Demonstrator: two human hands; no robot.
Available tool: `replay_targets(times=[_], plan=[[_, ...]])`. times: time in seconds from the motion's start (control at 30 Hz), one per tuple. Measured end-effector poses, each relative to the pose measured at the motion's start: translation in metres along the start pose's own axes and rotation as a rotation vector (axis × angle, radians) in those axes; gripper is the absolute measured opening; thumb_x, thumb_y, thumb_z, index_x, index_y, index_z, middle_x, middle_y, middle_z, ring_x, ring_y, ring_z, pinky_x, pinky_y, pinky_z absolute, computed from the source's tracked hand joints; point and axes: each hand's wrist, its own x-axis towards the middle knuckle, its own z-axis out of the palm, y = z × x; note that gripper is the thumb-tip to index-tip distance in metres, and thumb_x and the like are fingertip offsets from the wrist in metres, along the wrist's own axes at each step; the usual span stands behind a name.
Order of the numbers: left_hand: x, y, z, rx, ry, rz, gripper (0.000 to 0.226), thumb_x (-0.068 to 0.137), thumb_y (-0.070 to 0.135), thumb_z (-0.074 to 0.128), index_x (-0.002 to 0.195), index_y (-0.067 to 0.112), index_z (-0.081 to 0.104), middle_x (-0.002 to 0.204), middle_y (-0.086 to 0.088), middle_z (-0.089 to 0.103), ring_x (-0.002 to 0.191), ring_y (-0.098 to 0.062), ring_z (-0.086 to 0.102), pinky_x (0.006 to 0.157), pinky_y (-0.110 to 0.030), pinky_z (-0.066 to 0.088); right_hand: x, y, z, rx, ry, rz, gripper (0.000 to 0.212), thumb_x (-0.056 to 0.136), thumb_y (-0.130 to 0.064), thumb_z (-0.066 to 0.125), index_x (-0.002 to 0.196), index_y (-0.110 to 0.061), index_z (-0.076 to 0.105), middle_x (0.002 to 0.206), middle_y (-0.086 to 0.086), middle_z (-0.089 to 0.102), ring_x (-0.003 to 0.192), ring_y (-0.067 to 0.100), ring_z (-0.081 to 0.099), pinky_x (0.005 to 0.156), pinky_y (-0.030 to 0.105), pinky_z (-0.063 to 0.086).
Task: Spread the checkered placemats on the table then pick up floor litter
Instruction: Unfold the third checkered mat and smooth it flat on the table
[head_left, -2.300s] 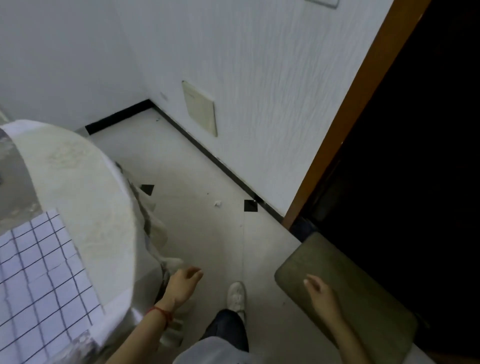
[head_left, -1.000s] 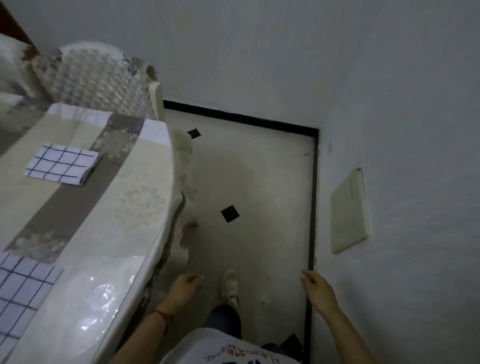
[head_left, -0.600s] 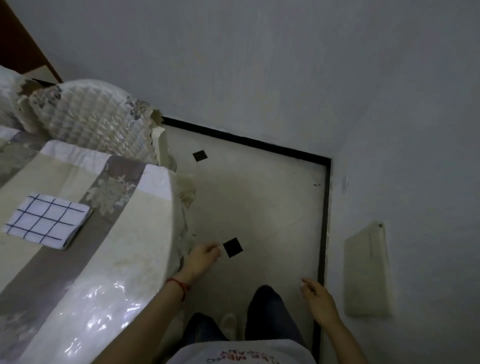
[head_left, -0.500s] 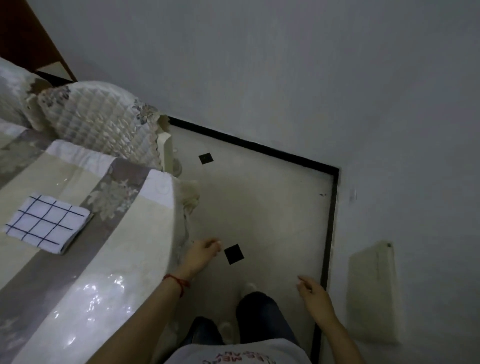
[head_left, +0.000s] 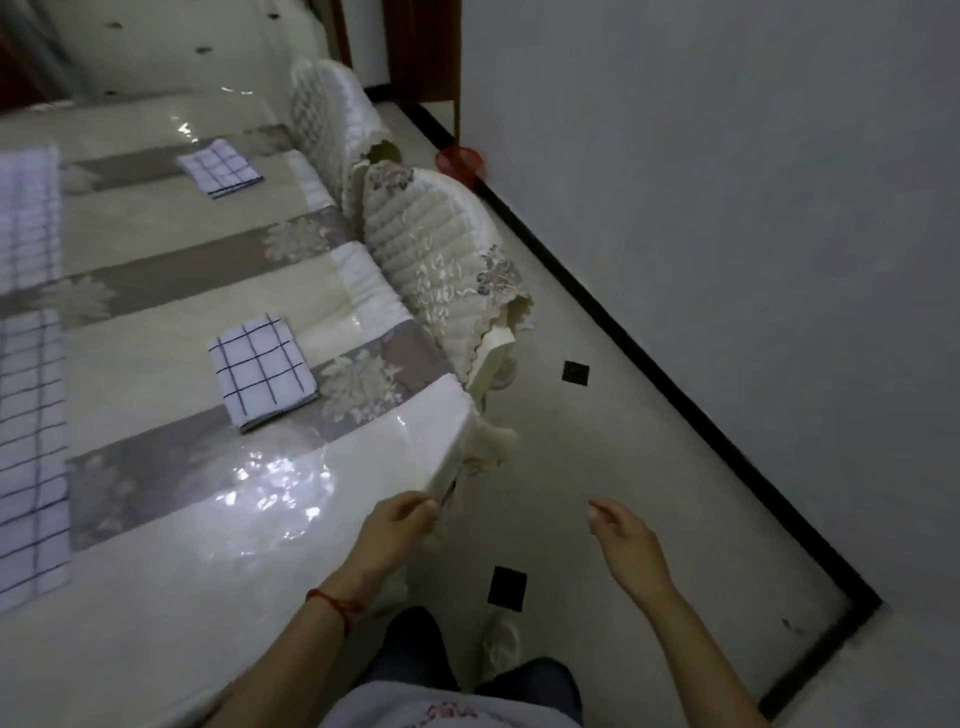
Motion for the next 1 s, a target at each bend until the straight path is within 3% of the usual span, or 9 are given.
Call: replay_targets(times=[0.1, 0.23, 0.37, 0.47, 0.6, 0.77, 0.9, 1.0], plan=[[-0.008, 0.000, -0.020, -0.088, 0.192, -0.051, 0.015, 0.091, 0.016, 0.052, 0.091, 0.021, 0.066, 0.097, -0.005, 0.068, 0.089, -0.021, 0.063, 0.071, -0.023, 0.050, 0.027, -0.047, 0.017, -0.043, -0.143, -0.117, 0.034, 0.095, -0.028, 0.047, 0.125, -0.015, 0.054, 0.114, 0.001, 0.058, 0.105, 0.014, 0.054, 0.089, 0.023, 0.039], [-0.012, -0.012, -0.060, -0.009, 0.460, -0.059, 0.017, 0.090, 0.014, 0.054, 0.103, 0.014, 0.065, 0.103, -0.006, 0.067, 0.095, -0.022, 0.062, 0.084, -0.029, 0.046, 0.048, -0.102, 0.063, -0.047, -0.311, -0.240, 0.030, 0.094, -0.023, 0.049, 0.123, -0.016, 0.056, 0.110, -0.006, 0.055, 0.104, 0.008, 0.051, 0.087, 0.019, 0.037], [-0.005, -0.020, -0.100, -0.002, 0.669, -0.091, 0.022, 0.090, 0.013, 0.054, 0.109, 0.009, 0.063, 0.110, -0.007, 0.065, 0.096, -0.015, 0.055, 0.086, -0.025, 0.040, 0.068, -0.142, 0.121, -0.118, -0.421, -0.331, 0.027, 0.094, -0.021, 0.049, 0.119, -0.015, 0.059, 0.107, -0.003, 0.058, 0.102, 0.012, 0.054, 0.075, 0.013, 0.040], [0.014, -0.020, -0.129, -0.038, 0.789, -0.127, 0.025, 0.089, 0.012, 0.054, 0.112, 0.005, 0.061, 0.114, -0.013, 0.063, 0.096, -0.016, 0.055, 0.087, -0.025, 0.040, 0.083, -0.170, 0.161, -0.186, -0.450, -0.379, 0.029, 0.094, -0.021, 0.049, 0.120, -0.014, 0.058, 0.107, 0.000, 0.059, 0.098, 0.009, 0.051, 0.080, 0.016, 0.035], [0.051, -0.017, -0.163, -0.068, 0.858, -0.206, 0.033, 0.089, 0.016, 0.054, 0.120, 0.004, 0.056, 0.122, -0.016, 0.058, 0.106, -0.026, 0.058, 0.089, -0.029, 0.040, 0.107, -0.201, 0.205, -0.295, -0.505, -0.423, 0.033, 0.095, -0.023, 0.046, 0.125, -0.013, 0.054, 0.125, 0.005, 0.059, 0.108, 0.015, 0.053, 0.087, 0.023, 0.038], [0.097, 0.002, -0.185, -0.040, 0.843, -0.203, 0.018, 0.089, 0.013, 0.052, 0.104, 0.008, 0.059, 0.090, -0.008, 0.053, 0.085, -0.022, 0.049, 0.076, -0.025, 0.034, 0.132, -0.233, 0.250, -0.370, -0.437, -0.423, 0.033, 0.093, -0.021, 0.047, 0.124, -0.010, 0.053, 0.119, 0.009, 0.061, 0.110, 0.024, 0.056, 0.086, 0.029, 0.040], [0.123, 0.006, -0.190, -0.167, 0.819, -0.289, 0.038, 0.087, 0.016, 0.056, 0.122, 0.003, 0.051, 0.116, -0.016, 0.058, 0.109, -0.031, 0.056, 0.088, -0.030, 0.042, 0.141, -0.245, 0.277, -0.395, -0.400, -0.397, 0.036, 0.089, -0.017, 0.052, 0.124, -0.008, 0.052, 0.120, 0.013, 0.057, 0.106, 0.025, 0.055, 0.086, 0.027, 0.039], [0.132, 0.008, -0.193, -0.270, 0.813, -0.368, 0.031, 0.087, 0.013, 0.055, 0.115, 0.002, 0.054, 0.109, -0.012, 0.059, 0.100, -0.027, 0.055, 0.085, -0.029, 0.041, 0.144, -0.247, 0.287, -0.411, -0.422, -0.371, 0.037, 0.087, -0.009, 0.055, 0.124, -0.006, 0.053, 0.105, 0.011, 0.059, 0.092, 0.018, 0.053, 0.077, 0.021, 0.038]])
